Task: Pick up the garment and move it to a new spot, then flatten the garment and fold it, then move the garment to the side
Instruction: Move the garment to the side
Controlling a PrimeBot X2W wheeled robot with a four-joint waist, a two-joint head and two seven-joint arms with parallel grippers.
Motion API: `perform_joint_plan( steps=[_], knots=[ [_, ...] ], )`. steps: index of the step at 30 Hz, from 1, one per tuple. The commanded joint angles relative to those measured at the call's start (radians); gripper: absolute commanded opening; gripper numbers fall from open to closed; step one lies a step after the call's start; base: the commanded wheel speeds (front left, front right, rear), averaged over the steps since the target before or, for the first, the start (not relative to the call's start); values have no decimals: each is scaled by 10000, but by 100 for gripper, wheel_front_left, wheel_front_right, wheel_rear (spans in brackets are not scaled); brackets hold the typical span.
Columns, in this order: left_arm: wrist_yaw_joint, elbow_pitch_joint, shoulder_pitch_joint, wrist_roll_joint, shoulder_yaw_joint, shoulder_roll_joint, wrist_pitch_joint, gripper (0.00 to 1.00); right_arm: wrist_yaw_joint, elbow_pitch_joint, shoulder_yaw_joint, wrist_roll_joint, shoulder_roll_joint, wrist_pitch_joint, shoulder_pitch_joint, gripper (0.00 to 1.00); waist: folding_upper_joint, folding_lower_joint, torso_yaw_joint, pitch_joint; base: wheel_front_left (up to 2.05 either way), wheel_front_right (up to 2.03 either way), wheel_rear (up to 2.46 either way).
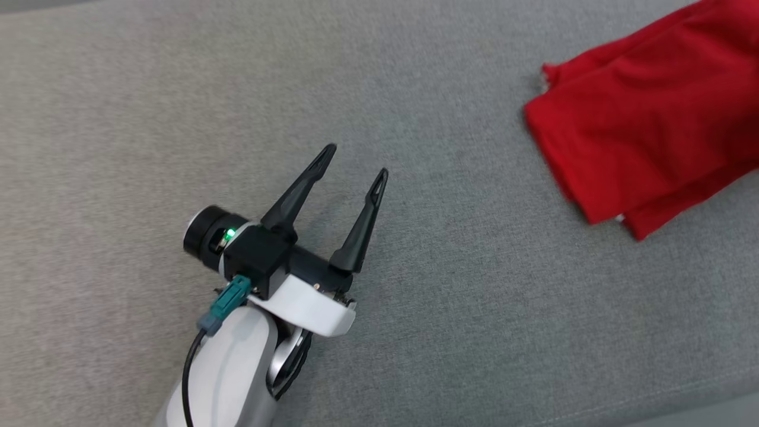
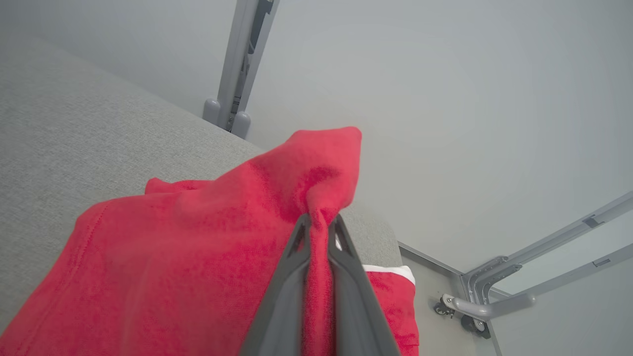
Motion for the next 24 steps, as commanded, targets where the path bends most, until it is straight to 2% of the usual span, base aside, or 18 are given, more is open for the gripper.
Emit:
perform_joint_plan(
  steps=[1,7,15,19,24],
  knots=[
    [-38,21,-295,95,-44,51,-37,100,-9,7,-129,109,-131,39,-223,0,0,0,-511,670,0,0,0],
    [-145,171,-1189,345,-551,50,-39,100,-8,536,-704,210,-706,35,-935,0,0,0,-798,1487,0,0,0],
    [-192,124,-1959,446,-1150,58,-39,100,-9,1751,-1086,46,-1557,-98,-1643,0,0,0,-675,2243,0,0,0],
    [-175,110,-2124,351,-1349,71,-37,100,-8,2415,-914,-201,-1758,-203,-1888,0,0,0,-520,2490,0,0,0],
    [-176,155,-2181,253,-1443,124,-14,100,-8,3257,-664,-606,-1717,-357,-2135,0,0,0,-284,2722,0,0,0]
  ],
)
